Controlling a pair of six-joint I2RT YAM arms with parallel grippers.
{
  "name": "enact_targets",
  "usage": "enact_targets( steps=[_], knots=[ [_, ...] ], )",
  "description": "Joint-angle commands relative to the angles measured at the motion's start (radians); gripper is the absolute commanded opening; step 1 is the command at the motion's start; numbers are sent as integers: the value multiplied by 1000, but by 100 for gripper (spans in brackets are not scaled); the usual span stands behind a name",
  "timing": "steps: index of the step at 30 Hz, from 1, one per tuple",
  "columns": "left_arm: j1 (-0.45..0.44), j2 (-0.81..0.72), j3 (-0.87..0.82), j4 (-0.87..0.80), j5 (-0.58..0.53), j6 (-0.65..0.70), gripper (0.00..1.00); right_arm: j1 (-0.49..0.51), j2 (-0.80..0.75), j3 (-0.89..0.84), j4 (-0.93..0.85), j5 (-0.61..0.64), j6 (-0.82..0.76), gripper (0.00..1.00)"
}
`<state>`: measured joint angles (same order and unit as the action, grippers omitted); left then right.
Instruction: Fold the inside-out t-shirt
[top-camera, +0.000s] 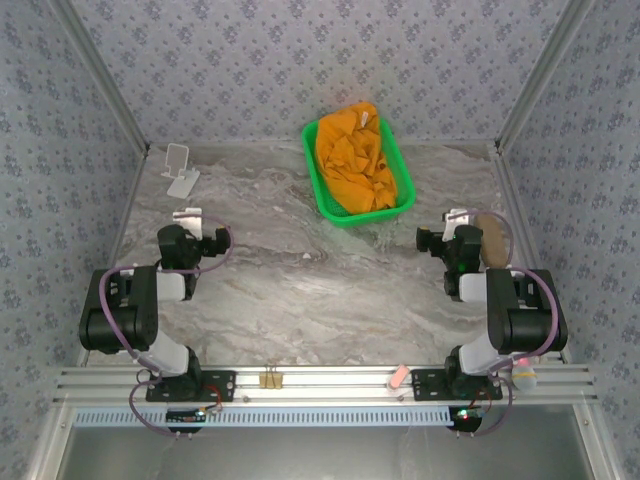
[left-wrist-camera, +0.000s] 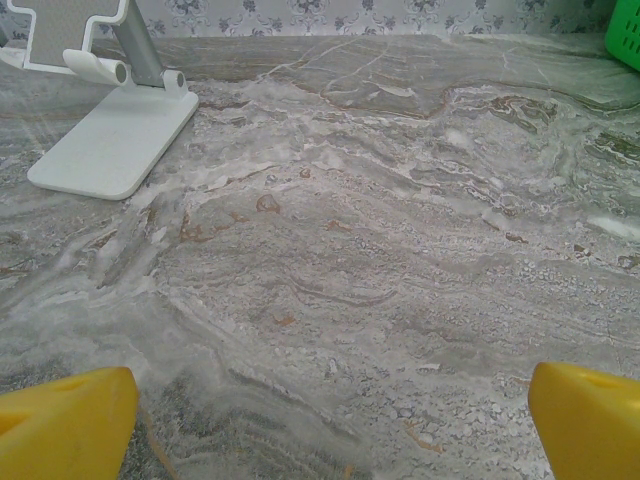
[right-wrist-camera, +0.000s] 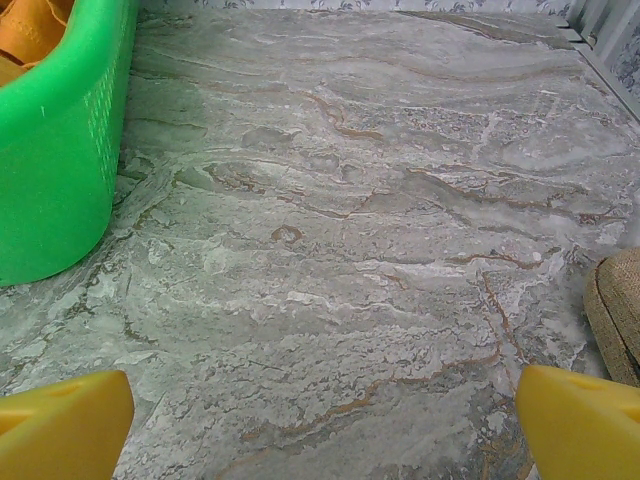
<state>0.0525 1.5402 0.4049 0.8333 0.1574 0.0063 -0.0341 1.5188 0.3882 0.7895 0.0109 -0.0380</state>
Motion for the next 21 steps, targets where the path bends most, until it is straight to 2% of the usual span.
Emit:
enact_targets(
  steps=[1,6,10,12,14,16,17,19,21],
  knots=[
    [5,-6,-4,4,3,-5,100,-2,0,15,-2,2,9,100],
    [-38,-54,-3,-37,-60,28,100,-11,-57,23,-63,-57,-4,100],
    [-49,-214,40,-251,-86,33,100,-10,-229,124,-419,-35,-1,100],
    [-69,-306,42,-305,-120,18,100,-9,-308,125,-477,-18,11,100],
    [-101,-397,58,-385,-154,-30,100,-7,-399,128,-518,35,98,100],
    [-133,-500,126,-582,-203,-150,100,-14,-495,165,-619,91,308,100],
    [-140,-537,163,-680,-238,-213,100,-25,-523,181,-660,72,367,100],
    [-141,-594,227,-833,-279,-406,100,-38,-510,231,-657,-80,385,99],
    [-137,-612,282,-948,-226,-583,100,26,-413,355,-761,-143,355,97]
  ],
)
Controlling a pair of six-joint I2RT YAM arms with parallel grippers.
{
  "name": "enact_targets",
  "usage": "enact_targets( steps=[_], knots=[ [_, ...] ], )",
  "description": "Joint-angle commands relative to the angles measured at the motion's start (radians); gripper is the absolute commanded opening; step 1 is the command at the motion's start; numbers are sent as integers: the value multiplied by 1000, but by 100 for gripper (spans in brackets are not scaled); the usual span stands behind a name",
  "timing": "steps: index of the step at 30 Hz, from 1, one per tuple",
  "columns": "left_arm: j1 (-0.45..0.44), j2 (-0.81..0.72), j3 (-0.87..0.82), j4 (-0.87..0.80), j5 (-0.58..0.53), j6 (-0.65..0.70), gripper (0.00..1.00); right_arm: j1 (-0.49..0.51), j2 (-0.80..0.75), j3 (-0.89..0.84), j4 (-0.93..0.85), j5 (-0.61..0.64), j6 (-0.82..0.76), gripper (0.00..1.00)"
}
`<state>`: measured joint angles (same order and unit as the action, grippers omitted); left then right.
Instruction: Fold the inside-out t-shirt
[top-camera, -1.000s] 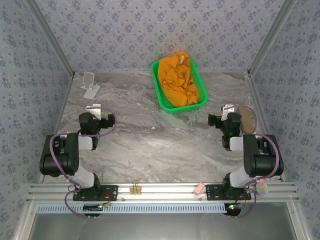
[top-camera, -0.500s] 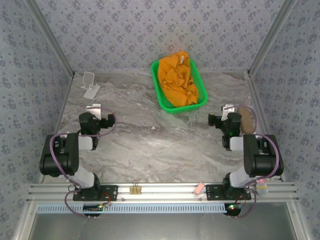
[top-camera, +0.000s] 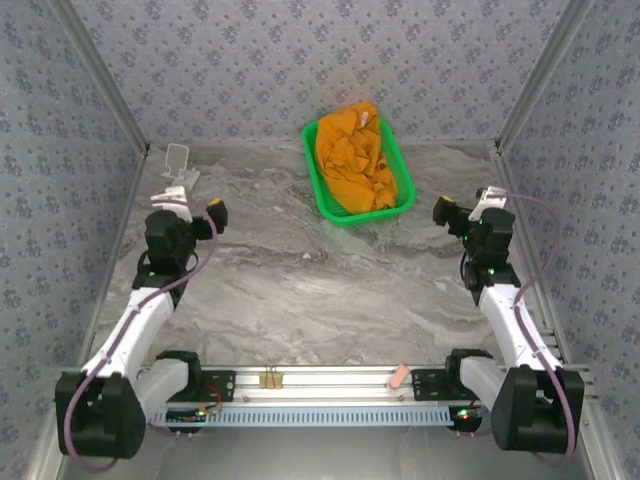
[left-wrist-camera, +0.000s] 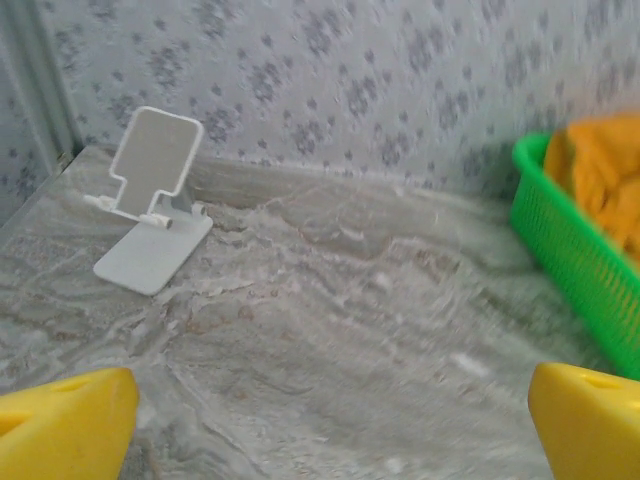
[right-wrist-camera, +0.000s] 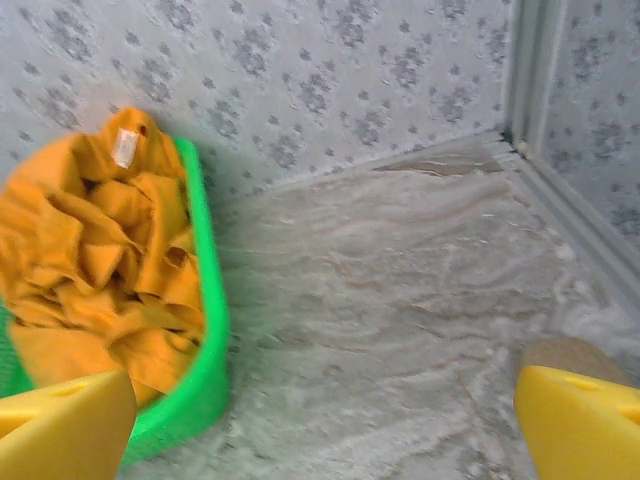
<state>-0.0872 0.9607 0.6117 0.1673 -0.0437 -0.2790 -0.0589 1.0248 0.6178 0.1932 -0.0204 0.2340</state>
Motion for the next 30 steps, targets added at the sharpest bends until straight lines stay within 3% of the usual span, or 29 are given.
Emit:
enact_targets(
  steps=[1,3,5,11,20,26,28,29,30],
  knots=[
    [7,-30,93,-298,56,-341,100,106,145,202,-219,-102,42,97],
    [5,-17,121,-315,235,-347,100,207,267,328,-293,-59,-32,97],
    [-13,-6,148,-384,289,-351,100,275,376,436,-335,-31,-71,98],
    [-155,-32,162,-508,214,-196,100,406,720,776,-438,23,-70,99],
    [-189,-75,107,-544,235,-212,100,420,1249,1327,-655,192,34,96],
    [-198,-93,105,-586,240,-187,100,422,1335,1368,-640,154,54,91],
    [-200,-97,96,-573,230,-181,100,414,1340,1352,-610,102,60,81],
    [-200,-94,94,-566,224,-176,100,409,1341,1343,-594,72,62,68],
    [-200,-92,98,-567,218,-171,100,401,1335,1333,-575,35,57,45]
  ],
)
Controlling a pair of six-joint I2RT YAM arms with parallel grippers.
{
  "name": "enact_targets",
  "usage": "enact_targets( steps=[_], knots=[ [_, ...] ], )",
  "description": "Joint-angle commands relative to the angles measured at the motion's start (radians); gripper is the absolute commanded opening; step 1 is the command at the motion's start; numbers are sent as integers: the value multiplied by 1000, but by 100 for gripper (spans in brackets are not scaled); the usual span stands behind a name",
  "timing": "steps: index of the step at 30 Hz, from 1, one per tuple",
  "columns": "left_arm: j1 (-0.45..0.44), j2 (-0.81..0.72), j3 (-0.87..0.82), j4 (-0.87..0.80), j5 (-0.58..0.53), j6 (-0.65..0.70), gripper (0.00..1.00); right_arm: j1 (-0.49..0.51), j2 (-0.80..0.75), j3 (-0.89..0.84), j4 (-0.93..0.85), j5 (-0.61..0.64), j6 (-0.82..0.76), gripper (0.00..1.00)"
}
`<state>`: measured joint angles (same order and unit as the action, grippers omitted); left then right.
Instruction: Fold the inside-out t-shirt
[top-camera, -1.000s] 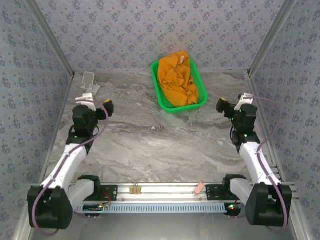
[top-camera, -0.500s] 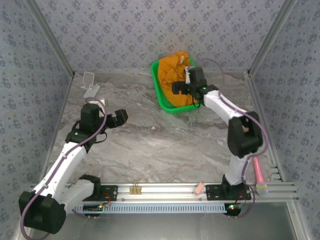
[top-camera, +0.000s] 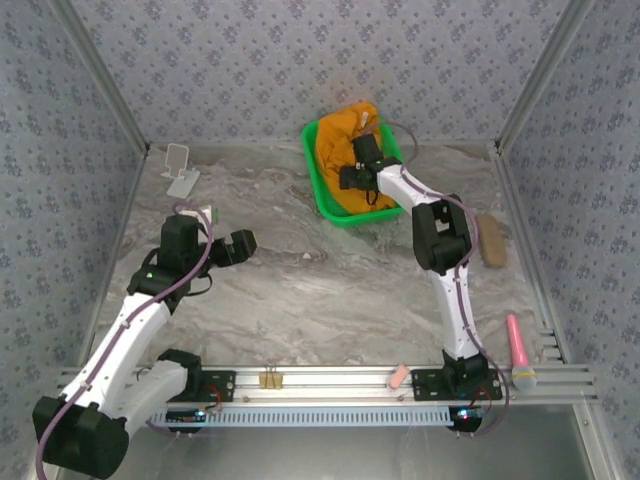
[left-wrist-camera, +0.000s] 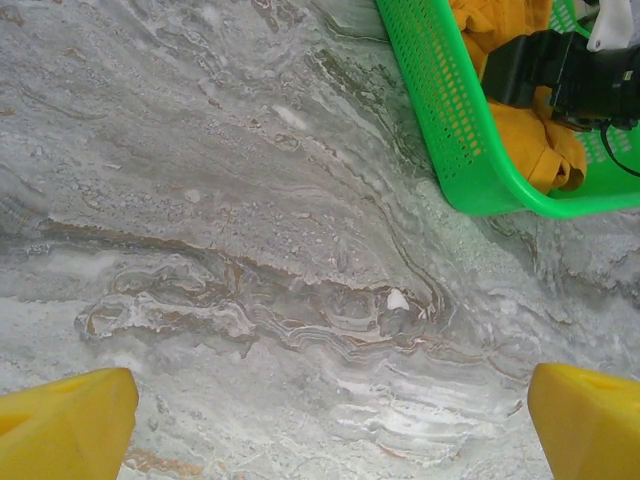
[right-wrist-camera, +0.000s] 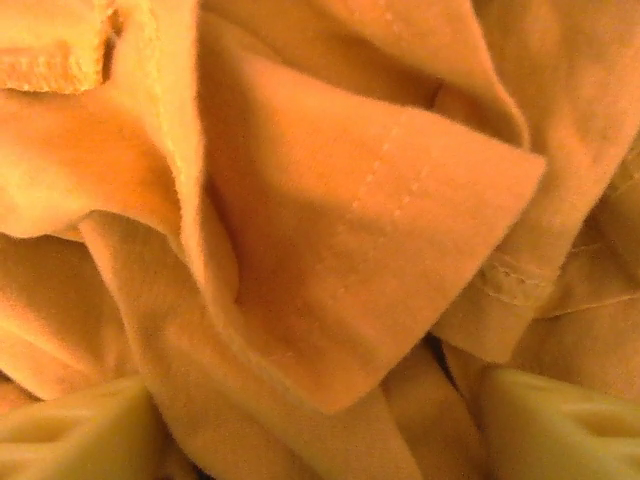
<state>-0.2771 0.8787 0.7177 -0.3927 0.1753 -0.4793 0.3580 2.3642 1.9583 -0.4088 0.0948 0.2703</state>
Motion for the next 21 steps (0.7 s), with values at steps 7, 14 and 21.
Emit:
enact_targets(
  steps=[7,14,21],
  knots=[
    [-13,8,34,12,44,12,100,-14,-286,-167,239,-178,-33,0],
    [-32,56,78,151,153,-66,100,58,-443,129,97,-358,-103,0],
    [-22,72,144,111,102,-102,100,301,-545,36,103,-485,-123,0]
  ],
)
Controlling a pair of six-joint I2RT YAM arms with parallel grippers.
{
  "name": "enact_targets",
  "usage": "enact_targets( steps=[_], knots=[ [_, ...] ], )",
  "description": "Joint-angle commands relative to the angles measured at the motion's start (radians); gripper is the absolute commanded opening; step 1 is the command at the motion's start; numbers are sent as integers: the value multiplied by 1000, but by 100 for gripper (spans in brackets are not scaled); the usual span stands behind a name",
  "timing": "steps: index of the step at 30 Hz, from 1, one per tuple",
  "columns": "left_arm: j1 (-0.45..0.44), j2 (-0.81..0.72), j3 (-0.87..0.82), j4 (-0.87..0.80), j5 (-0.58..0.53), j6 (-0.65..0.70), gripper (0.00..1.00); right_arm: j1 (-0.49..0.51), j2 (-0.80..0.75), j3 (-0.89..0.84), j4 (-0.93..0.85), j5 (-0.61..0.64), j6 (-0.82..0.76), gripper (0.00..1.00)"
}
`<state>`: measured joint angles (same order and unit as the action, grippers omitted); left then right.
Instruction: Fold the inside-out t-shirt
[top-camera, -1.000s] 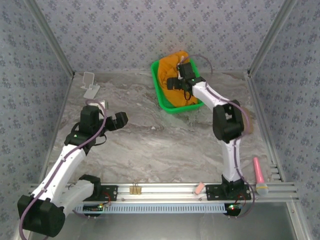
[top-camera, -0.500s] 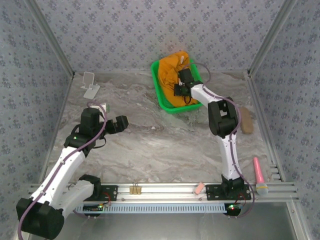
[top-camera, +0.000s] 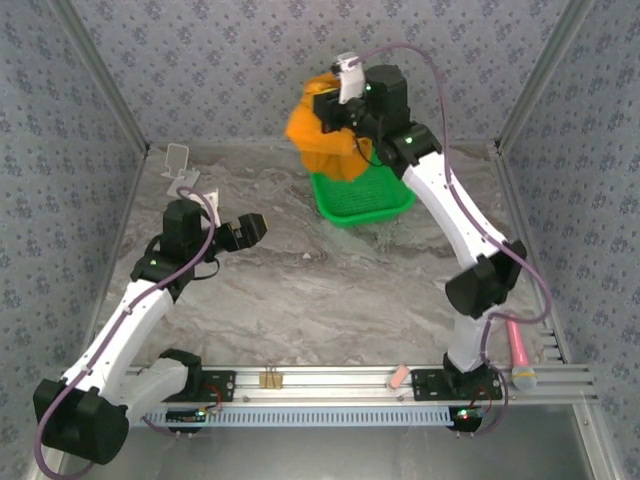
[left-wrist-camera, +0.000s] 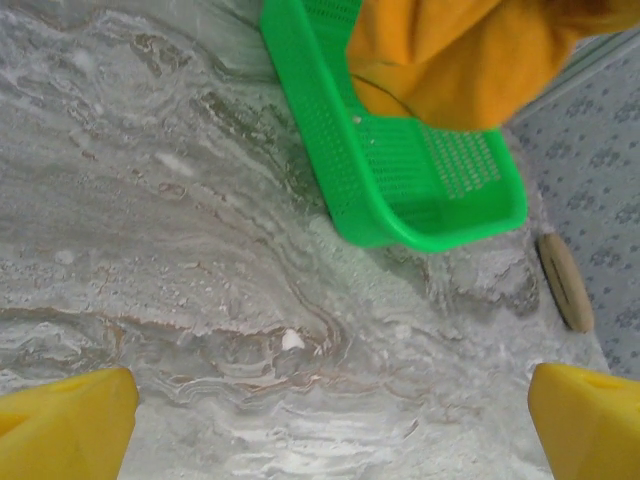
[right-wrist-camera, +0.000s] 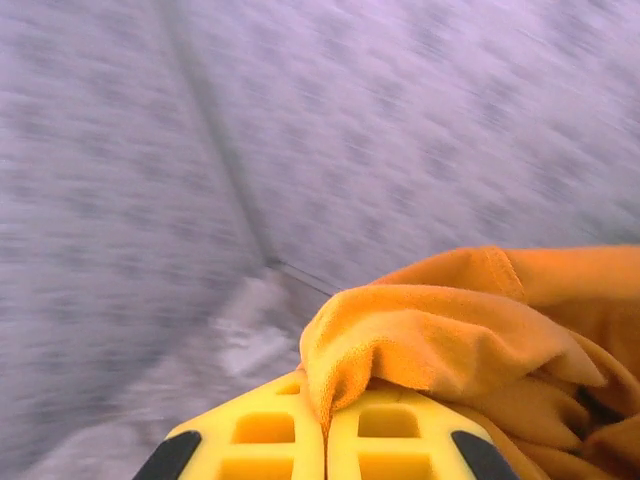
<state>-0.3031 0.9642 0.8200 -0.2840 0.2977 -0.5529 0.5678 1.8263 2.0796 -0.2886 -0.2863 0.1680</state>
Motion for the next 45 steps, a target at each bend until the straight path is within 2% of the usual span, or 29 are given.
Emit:
enact_targets(
  steps=[1,2,3,4,6,8,12,15,20,23,27,31,32,34,36,40,45],
  knots=[
    [8,-20,44,-24,-51,-33,100,124,-7,-134,-15,-92,-17,0],
    [15,-26,44,-58,-91,-40,100,157,0,-191,-11,-86,-21,0],
    [26,-27,42,-81,-118,-46,100,182,8,-243,-15,-68,-30,10],
    [40,-27,31,-87,-120,-45,100,200,18,-295,-22,-24,-19,26],
    [67,-22,15,-113,-112,-53,100,205,21,-365,-45,10,-3,29],
    [80,-15,-4,-135,-123,-59,100,188,-9,-428,-56,52,6,41],
    [82,24,-49,-122,-147,-36,100,94,-56,-508,-81,115,6,45],
    [84,78,-56,-139,-203,-43,100,31,-5,-508,-101,300,-14,56],
    [90,171,-44,-176,-300,-70,100,11,190,-403,-126,330,-33,59],
    [93,243,-24,-234,-361,-73,100,25,285,-305,-182,418,-21,56],
    [93,315,-23,-254,-352,-53,100,23,339,-252,-219,491,23,27],
    [90,380,-33,-213,-287,-41,100,-1,330,-263,-240,551,56,13],
    [89,393,-30,-213,-272,-36,100,-10,324,-273,-243,555,63,13],
    [77,413,-23,-210,-259,-33,100,-32,300,-295,-240,534,62,16],
    [66,426,-17,-204,-255,-32,100,-42,276,-306,-242,476,34,29],
    [61,427,13,-228,-253,-25,100,-39,236,-310,-244,342,35,48],
    [64,360,32,-272,-292,-25,100,1,252,-268,-246,329,62,57]
  ],
)
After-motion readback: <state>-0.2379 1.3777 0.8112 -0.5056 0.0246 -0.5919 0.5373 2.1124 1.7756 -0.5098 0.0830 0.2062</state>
